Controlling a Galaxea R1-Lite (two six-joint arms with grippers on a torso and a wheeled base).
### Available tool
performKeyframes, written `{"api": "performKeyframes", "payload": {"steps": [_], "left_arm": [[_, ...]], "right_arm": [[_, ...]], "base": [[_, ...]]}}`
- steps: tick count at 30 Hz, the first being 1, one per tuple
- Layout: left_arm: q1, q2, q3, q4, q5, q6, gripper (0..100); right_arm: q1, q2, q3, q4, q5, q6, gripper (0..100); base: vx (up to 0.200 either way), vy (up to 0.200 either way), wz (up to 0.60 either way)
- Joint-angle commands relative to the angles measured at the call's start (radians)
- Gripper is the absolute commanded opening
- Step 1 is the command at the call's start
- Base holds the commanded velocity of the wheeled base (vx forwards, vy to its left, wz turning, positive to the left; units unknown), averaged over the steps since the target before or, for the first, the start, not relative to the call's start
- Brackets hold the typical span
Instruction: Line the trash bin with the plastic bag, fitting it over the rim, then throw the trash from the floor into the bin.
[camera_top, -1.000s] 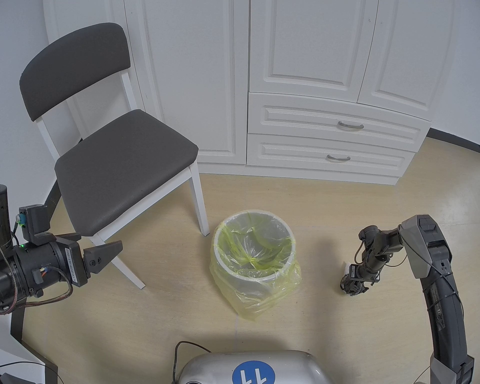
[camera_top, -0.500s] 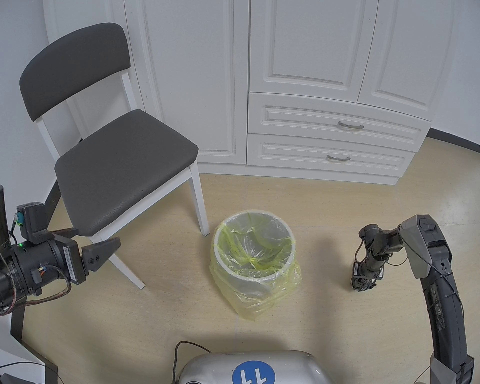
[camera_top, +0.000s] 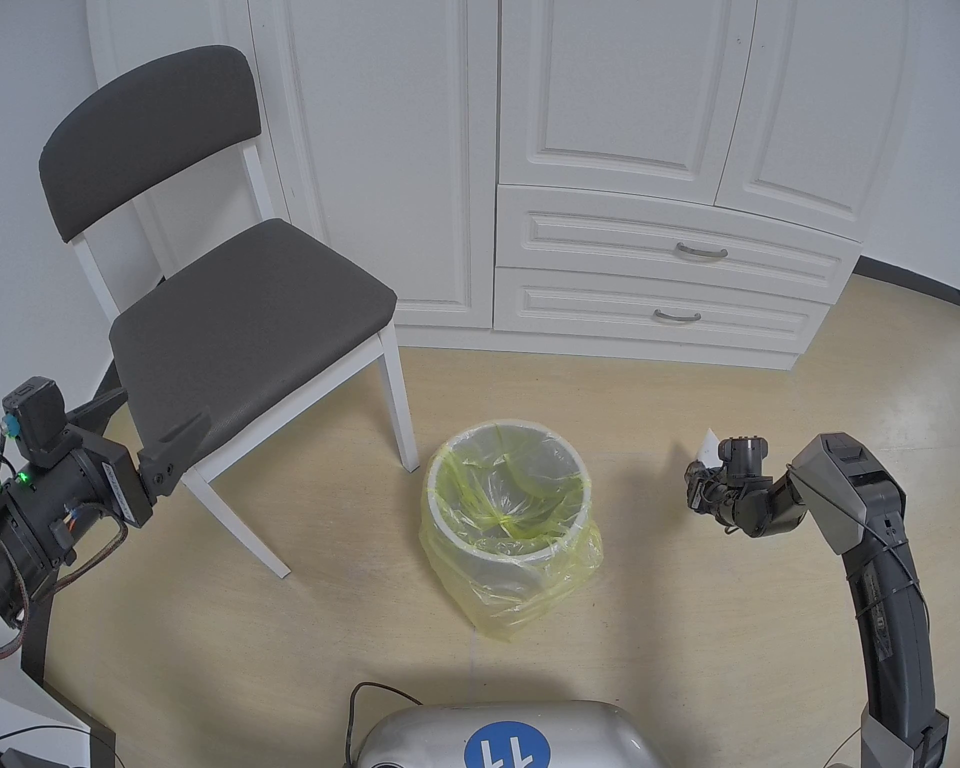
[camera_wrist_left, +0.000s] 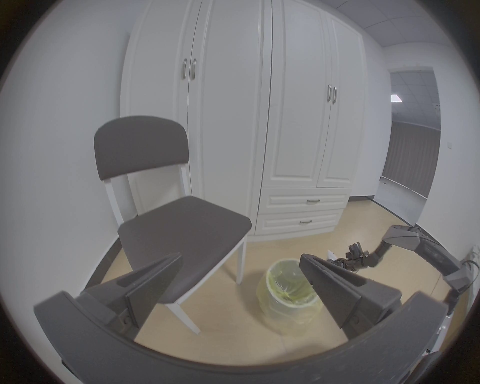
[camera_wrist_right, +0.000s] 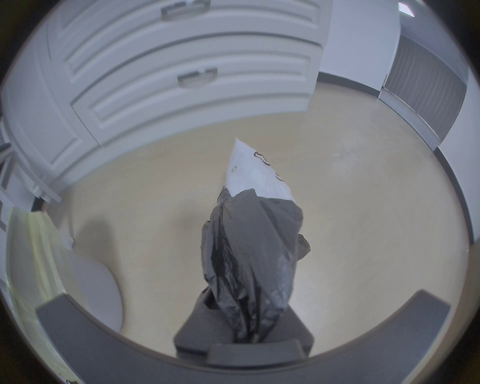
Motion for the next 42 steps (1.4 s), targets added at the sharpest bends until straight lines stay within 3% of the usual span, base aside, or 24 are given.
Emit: {"api": "performKeyframes", "payload": {"steps": [1, 5, 9, 14, 23, 27, 32, 42], "left_arm": [[0.043, 0.001, 0.041, -0.119, 0.000, 0.036, 100], [0.075, -0.008, 0.038, -0.217, 0.000, 0.034, 100], [0.077, -0.052, 0.037, -0.337, 0.000, 0.043, 100], [0.089, -0.120, 0.024, -0.366, 0.000, 0.095, 100], [0.187, -0.151, 0.020, -0.368, -0.002, 0.180, 100], [0.201, -0.158, 0.014, -0.371, -0.002, 0.187, 100], [0.199, -0.189, 0.004, -0.372, -0.003, 0.187, 100], [0.199, -0.210, 0.006, -0.371, -0.006, 0.194, 100]], "right_arm": [[0.011, -0.028, 0.148, -0.185, 0.030, 0.007, 0], [0.011, -0.016, 0.188, -0.356, 0.031, 0.021, 0], [0.011, -0.011, 0.202, -0.435, 0.046, 0.021, 0], [0.009, -0.005, 0.215, -0.501, 0.077, 0.020, 0], [0.028, -0.134, 0.432, -0.794, 0.238, 0.061, 0], [0.077, -0.271, 0.590, -0.929, 0.297, 0.118, 0], [0.150, -0.389, 0.719, -1.057, 0.306, 0.118, 0], [0.321, -0.570, 0.886, -1.064, 0.297, 0.118, 0]], "base": [[0.000, 0.000, 0.00], [0.000, 0.000, 0.00], [0.000, 0.000, 0.00], [0.000, 0.000, 0.00], [0.000, 0.000, 0.00], [0.000, 0.000, 0.00], [0.000, 0.000, 0.00], [0.000, 0.000, 0.00]]}}
